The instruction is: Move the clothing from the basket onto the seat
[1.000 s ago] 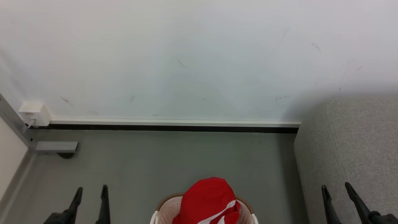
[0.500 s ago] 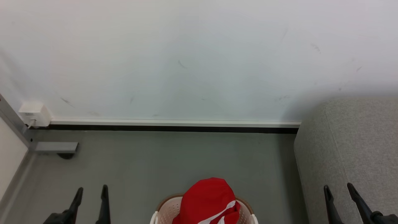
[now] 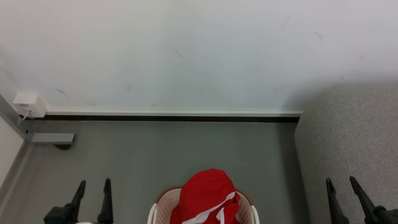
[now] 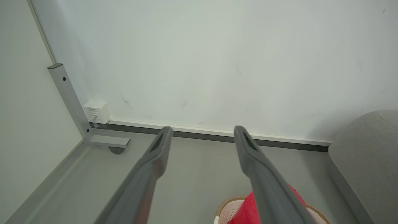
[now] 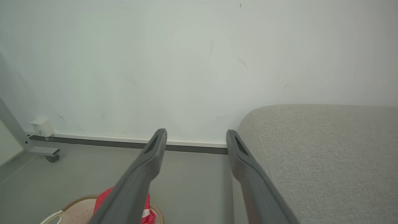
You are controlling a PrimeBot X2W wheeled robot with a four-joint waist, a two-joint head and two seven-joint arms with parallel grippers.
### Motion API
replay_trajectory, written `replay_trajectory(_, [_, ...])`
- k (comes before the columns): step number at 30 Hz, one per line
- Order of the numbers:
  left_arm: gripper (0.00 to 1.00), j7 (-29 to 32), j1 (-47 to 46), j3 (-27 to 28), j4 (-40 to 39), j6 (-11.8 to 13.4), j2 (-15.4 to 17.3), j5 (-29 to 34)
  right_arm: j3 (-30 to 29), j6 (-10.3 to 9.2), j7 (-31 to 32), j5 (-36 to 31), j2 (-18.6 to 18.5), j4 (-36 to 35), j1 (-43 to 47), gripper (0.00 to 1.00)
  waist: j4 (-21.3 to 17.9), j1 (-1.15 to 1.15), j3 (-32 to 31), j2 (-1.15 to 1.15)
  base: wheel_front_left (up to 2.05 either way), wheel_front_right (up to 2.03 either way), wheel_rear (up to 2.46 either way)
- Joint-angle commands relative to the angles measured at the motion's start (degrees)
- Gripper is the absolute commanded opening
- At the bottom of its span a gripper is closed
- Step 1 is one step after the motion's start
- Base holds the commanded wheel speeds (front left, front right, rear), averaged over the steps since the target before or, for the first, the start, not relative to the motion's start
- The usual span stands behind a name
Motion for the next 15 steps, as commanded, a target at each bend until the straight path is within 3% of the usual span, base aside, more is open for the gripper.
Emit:
replay_trajectory(1, [1.00,-0.06,-0.90,0.04,-0.13,-0.24,-0.14,0.79,-0.35,0.17,-0.20,-0.29,-0.33,-0.42,-1.03,1.00,-0.23,0.00,1.06,0.00,0.00,0.00,0.00])
replay_trajectory(15, [1.00,-0.06,-9.77,-5.91,2.99,-2.25,-0.72,-0.30,-1.57,0.17,-0.19,-1.10,-0.47,-3.95,-7.37,1.00,-1.94,0.00,12.48,0.00,0.00,0.00,0.00])
